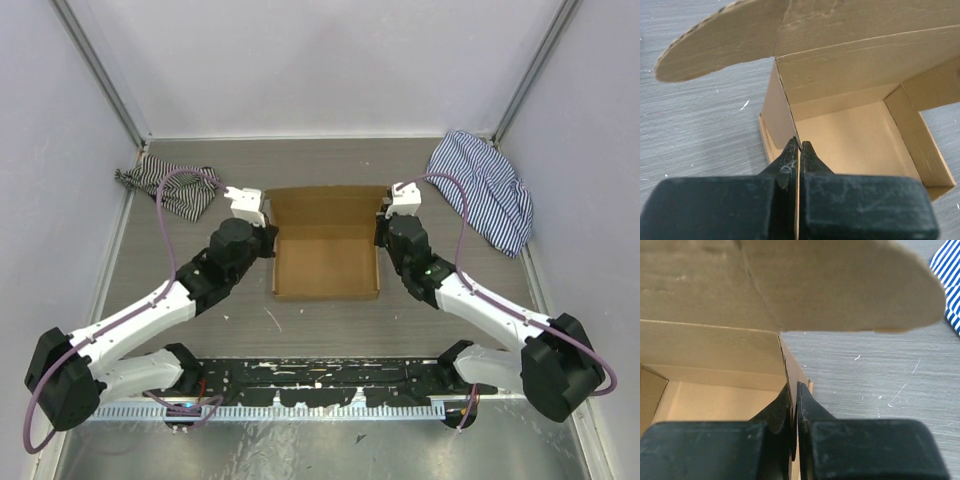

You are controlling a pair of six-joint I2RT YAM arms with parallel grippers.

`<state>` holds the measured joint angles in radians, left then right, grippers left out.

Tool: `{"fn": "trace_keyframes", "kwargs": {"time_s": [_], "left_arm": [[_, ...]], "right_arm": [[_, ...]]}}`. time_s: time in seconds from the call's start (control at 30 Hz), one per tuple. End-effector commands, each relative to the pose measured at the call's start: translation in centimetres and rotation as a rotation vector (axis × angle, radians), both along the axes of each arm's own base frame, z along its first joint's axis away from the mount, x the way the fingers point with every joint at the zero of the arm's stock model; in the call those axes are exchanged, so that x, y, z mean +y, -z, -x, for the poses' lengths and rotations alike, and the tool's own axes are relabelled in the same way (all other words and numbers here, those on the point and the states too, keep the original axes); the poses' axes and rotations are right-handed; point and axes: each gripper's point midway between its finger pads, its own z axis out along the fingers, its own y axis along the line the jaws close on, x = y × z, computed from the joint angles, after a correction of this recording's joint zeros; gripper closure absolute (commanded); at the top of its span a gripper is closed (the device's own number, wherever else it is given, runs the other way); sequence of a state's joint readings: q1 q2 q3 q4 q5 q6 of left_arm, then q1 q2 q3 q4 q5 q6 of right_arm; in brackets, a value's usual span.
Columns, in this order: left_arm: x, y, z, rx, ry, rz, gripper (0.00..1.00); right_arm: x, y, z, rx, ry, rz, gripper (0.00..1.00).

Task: Fold the paper box

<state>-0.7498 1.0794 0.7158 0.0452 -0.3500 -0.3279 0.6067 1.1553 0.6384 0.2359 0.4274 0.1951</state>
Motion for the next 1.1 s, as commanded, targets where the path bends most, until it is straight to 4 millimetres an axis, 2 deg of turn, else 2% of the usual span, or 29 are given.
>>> {"fn": "trace_keyframes", "kwargs": {"time_s": [0.0, 0.27, 0.33, 0.5, 0.6, 0.73, 0.83, 0.97, 1.07], "left_arm": [[-0.7, 2.4, 2.3, 0.056, 0.034, -0.026, 1.0], [0.1, 4.7, 4.7, 0.112, 0.023, -0.041, 0.98], [0.4, 5.4, 5.4, 0.129, 0.012, -0.046, 0.95], [1.3, 7.0, 7.4, 0.187, -0.007, -0.042, 0.81], [1.6, 7.3, 8.7, 0.201, -0.002, -0.033, 0.74], [2.0, 6.8, 10.5, 0.219, 0.014, -0.004, 0.72], [2.1, 6.6, 12.0, 0.229, 0.037, 0.021, 0.71], [2.3, 6.5, 14.2, 0.268, 0.069, 0.047, 0.72], [2.6, 5.3, 15.4, 0.265, 0.096, 0.09, 0.72]], "right_arm": [[0.7, 2.0, 2.1, 0.054, -0.031, -0.038, 0.98], [0.8, 4.3, 4.0, 0.108, -0.046, -0.03, 0.97], [0.8, 5.0, 4.5, 0.129, -0.046, -0.029, 0.96], [0.5, 6.2, 6.5, 0.171, -0.038, -0.046, 0.82], [0.8, 6.4, 8.2, 0.194, -0.064, -0.083, 0.68], [0.4, 6.6, 11.0, 0.239, -0.093, -0.111, 0.67], [-0.3, 6.2, 13.0, 0.265, -0.104, -0.155, 0.64], [-0.7, 3.8, 15.1, 0.26, -0.145, -0.281, 0.62], [-1.4, 1.6, 16.0, 0.236, -0.152, -0.329, 0.62]]}}
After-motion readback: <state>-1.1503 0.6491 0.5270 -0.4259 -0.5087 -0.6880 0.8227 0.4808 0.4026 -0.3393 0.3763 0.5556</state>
